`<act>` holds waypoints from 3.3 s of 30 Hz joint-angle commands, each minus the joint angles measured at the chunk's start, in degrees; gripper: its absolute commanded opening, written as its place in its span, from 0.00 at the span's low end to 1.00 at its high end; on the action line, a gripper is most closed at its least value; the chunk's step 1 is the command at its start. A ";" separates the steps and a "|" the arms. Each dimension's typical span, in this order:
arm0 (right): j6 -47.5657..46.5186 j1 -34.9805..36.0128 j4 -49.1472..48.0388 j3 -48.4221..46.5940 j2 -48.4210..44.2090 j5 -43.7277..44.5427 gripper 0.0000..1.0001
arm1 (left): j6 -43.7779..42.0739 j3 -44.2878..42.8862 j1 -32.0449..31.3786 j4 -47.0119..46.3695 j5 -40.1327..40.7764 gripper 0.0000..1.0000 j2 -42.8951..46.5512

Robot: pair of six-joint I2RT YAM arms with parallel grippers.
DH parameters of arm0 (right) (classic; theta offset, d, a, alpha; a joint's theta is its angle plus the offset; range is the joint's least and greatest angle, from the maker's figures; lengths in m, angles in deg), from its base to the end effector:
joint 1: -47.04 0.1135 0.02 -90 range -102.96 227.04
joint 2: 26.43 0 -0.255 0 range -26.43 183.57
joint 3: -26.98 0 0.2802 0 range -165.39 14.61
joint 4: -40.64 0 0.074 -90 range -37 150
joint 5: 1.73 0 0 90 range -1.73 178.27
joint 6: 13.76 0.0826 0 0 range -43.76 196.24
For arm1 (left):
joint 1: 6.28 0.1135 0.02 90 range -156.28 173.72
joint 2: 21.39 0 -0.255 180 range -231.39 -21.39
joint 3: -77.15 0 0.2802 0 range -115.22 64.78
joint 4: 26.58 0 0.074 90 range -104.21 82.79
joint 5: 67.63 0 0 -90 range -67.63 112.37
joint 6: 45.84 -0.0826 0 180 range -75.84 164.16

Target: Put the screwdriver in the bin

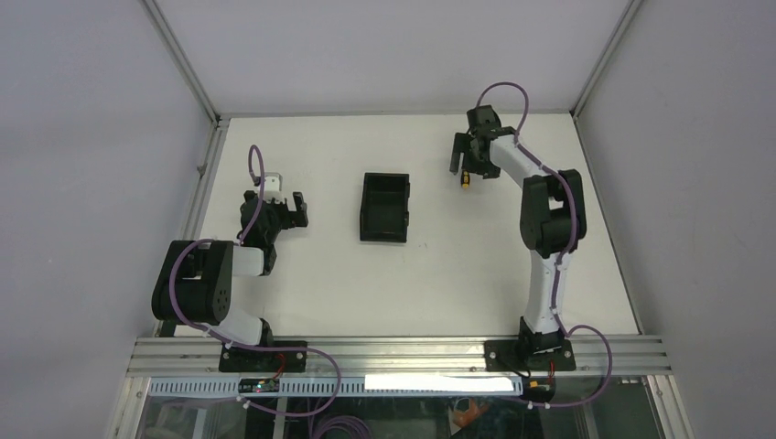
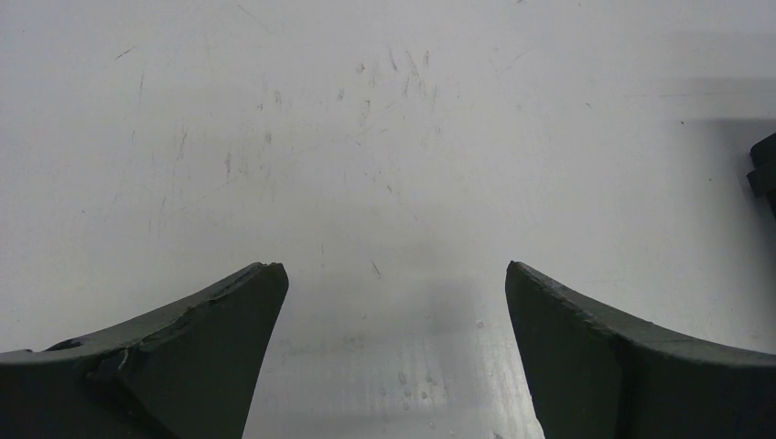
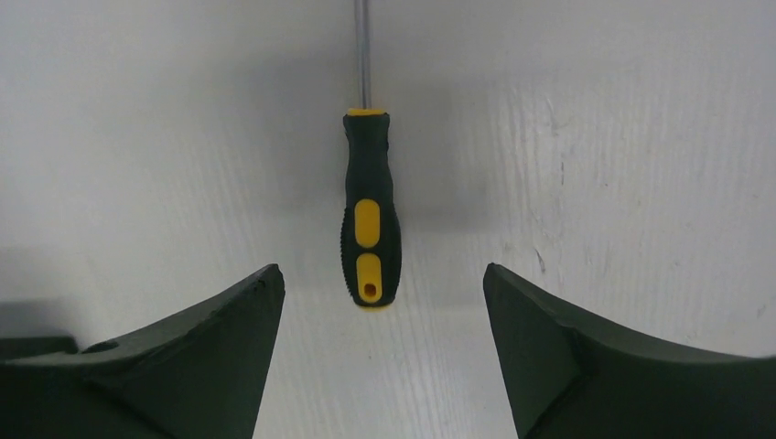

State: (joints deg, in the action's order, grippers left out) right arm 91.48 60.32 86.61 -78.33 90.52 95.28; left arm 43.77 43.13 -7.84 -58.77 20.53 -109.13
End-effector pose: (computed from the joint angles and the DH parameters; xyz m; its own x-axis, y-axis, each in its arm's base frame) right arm 0.4827 0.1036 0.1526 -0.8361 0.0707 -0.5439 0.0574 0.9975 0.0414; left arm 0.3212 -0.0114 0.0850 -0.3665 0.0168 -0.9303 0.0596 0.9982 -0.0055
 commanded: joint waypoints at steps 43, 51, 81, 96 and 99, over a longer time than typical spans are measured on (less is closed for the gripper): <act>5.18 29.90 21.60 -15.63 -14.29 11.09 0.00 | 1.00 -0.24 -0.53 -1.68 -0.66 0.99 1.37; 8.32 34.61 17.09 -14.94 -9.50 14.39 0.00 | 1.00 -0.23 -0.49 -1.68 -0.58 0.99 1.42; 13.59 35.04 1.54 -0.86 2.12 12.16 0.27 | 1.00 -0.24 -0.48 -1.68 -0.64 0.99 1.40; 11.68 35.33 2.22 -1.54 -8.37 12.67 0.46 | 1.00 -0.24 -0.47 -1.68 -0.64 0.99 1.42; 9.02 35.04 3.98 -3.35 -10.67 15.31 0.53 | 1.00 -0.24 -0.52 -1.68 -0.59 0.99 1.38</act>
State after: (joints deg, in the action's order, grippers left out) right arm 103.40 95.29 90.19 -78.33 85.99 106.58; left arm 43.77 43.13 -7.84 -58.77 20.55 -109.13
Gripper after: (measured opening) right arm 0.485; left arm 0.992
